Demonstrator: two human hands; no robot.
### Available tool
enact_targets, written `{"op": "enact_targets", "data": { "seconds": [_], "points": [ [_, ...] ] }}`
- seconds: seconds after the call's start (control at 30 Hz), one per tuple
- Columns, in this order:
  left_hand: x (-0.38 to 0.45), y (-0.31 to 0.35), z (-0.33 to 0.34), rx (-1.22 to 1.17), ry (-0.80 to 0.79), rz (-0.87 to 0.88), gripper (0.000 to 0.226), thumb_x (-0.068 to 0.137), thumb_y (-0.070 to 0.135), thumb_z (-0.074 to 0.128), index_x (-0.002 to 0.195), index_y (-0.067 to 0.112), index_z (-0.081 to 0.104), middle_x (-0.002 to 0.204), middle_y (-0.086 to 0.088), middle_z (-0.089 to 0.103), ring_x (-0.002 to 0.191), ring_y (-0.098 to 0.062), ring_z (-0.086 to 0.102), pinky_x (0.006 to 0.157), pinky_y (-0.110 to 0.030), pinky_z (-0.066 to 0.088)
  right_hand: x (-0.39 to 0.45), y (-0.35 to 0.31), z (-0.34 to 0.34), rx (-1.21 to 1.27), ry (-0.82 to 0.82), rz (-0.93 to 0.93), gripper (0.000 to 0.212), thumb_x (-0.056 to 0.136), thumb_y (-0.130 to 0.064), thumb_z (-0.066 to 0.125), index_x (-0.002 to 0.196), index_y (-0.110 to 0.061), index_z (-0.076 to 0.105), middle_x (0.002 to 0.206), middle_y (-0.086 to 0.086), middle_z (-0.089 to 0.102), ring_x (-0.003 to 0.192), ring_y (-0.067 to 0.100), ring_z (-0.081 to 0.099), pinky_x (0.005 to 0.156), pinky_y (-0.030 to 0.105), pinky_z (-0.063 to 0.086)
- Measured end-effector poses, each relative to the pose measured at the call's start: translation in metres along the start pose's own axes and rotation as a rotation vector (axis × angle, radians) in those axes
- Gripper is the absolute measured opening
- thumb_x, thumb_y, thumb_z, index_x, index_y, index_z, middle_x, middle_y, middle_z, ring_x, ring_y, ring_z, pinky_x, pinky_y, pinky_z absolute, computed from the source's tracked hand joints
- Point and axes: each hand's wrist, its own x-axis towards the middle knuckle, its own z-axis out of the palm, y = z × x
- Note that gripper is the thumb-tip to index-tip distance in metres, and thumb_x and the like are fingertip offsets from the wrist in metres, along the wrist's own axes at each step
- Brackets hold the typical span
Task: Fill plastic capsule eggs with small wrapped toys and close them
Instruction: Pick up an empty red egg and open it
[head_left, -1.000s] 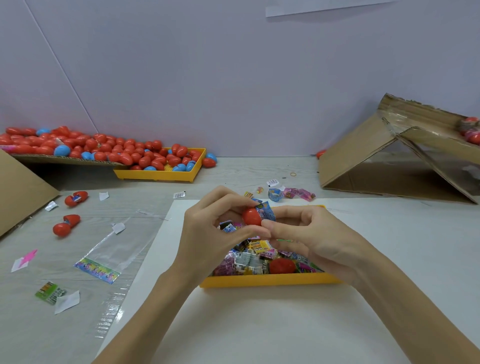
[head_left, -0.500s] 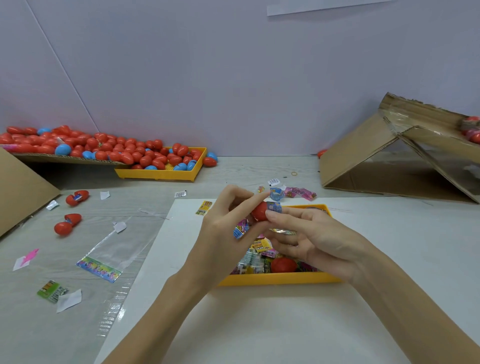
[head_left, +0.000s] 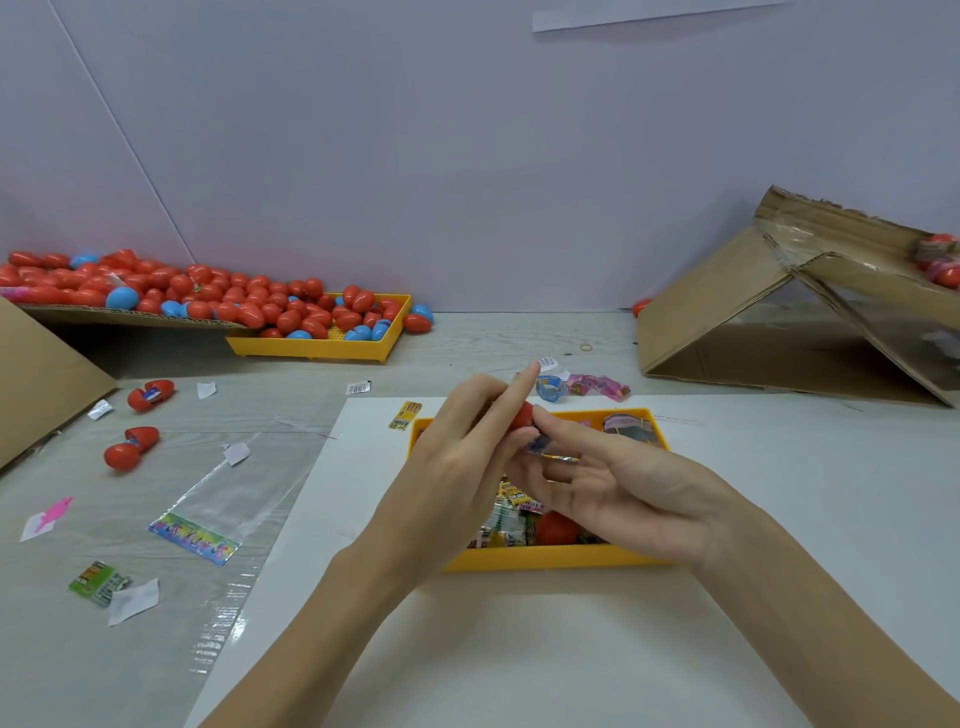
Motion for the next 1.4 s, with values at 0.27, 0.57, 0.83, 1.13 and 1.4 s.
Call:
{"op": "enact_targets", "data": {
  "seconds": [0.27,0.57,0.83,1.13,1.4],
  "points": [
    [0.000,-0.001,-0.004,-0.143,0.129,-0.141,0.035,0.098,0.022,0.068,0.130,0.010,0.067,0.113,0.003,0.068,0.096,-0.008,0.066,0.089,-0.019,0.052,0.000,0.000,0.002,-0.061,0.041,-0.032,0.045,0.074,-0.016,0.094,0.111,0.003,0.077,0.112,0.019,0.073,0.100,0.026,0.075,0.084,0.026,0.061],
    [-0.001,0.006,0.001,-0.111,0.209,-0.154,0.031,0.099,0.018,0.062,0.125,0.005,0.072,0.113,-0.002,0.076,0.100,-0.002,0.066,0.088,-0.011,0.050,0.002,0.004,0.006,-0.001,0.034,0.006,0.052,0.066,-0.019,0.097,0.110,0.003,0.077,0.112,0.021,0.073,0.103,0.030,0.075,0.085,0.036,0.061],
    [-0.004,0.001,0.002,-0.029,0.246,-0.107,0.031,0.097,0.023,0.066,0.122,0.009,0.075,0.092,-0.001,0.079,0.076,-0.007,0.065,0.068,-0.015,0.052,0.004,0.006,0.006,0.068,0.055,0.043,0.054,0.075,-0.022,0.089,0.119,0.004,0.073,0.112,0.019,0.072,0.098,0.031,0.074,0.082,0.037,0.061],
    [-0.003,0.009,0.003,-0.369,0.208,-0.298,0.031,0.096,0.030,0.068,0.124,0.017,0.073,0.112,0.011,0.076,0.104,-0.009,0.072,0.088,-0.022,0.057,0.005,0.008,0.004,0.027,0.054,-0.005,0.052,0.082,-0.026,0.088,0.121,0.004,0.073,0.120,0.019,0.071,0.102,0.028,0.074,0.085,0.036,0.061],
    [-0.004,0.014,0.010,-0.391,0.258,-0.316,0.027,0.097,0.021,0.066,0.123,0.018,0.072,0.108,0.021,0.074,0.097,0.002,0.073,0.083,-0.019,0.059,0.007,0.012,0.008,-0.023,0.113,-0.083,0.034,0.080,-0.025,0.084,0.110,-0.008,0.081,0.112,0.014,0.075,0.096,0.024,0.076,0.080,0.034,0.061]
  ]
}}
